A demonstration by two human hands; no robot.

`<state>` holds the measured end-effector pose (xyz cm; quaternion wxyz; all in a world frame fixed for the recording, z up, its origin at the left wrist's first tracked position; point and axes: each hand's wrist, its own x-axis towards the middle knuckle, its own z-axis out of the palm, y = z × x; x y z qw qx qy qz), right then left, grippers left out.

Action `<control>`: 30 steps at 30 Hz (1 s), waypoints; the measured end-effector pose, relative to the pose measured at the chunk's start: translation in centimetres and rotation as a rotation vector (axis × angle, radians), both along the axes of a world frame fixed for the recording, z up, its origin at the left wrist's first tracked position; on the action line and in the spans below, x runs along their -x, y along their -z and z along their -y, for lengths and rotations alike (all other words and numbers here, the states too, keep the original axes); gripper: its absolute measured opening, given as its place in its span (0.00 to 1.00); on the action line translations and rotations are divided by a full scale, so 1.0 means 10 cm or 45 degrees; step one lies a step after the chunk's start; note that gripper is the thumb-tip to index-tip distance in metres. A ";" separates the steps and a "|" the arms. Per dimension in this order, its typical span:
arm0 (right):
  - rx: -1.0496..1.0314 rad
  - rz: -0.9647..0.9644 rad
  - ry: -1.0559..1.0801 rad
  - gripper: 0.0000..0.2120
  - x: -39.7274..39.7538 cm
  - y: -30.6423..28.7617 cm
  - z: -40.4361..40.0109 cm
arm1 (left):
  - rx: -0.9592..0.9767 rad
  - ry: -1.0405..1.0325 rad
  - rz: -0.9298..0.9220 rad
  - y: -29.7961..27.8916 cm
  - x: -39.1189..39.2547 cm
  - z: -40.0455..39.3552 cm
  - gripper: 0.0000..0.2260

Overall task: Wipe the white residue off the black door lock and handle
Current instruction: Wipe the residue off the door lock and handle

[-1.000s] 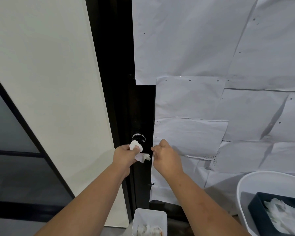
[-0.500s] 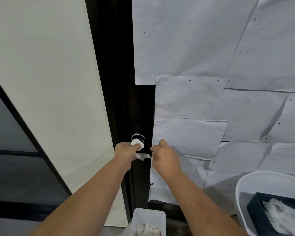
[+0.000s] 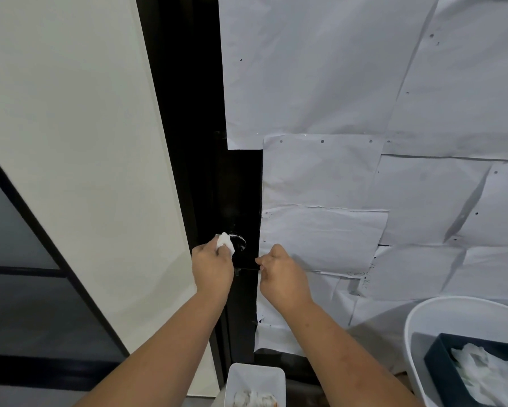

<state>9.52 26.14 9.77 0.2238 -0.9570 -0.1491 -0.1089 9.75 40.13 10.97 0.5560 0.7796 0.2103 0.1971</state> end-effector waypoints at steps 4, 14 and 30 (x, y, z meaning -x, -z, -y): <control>0.011 -0.006 -0.003 0.17 0.00 -0.02 0.01 | 0.119 -0.190 0.046 -0.04 0.04 0.01 0.08; 0.008 0.008 -0.014 0.17 -0.03 0.00 0.01 | -0.127 -0.147 0.220 -0.06 0.00 0.05 0.09; -0.020 0.000 0.004 0.15 -0.07 -0.03 0.01 | -0.979 0.469 -0.014 0.02 -0.35 -0.13 0.15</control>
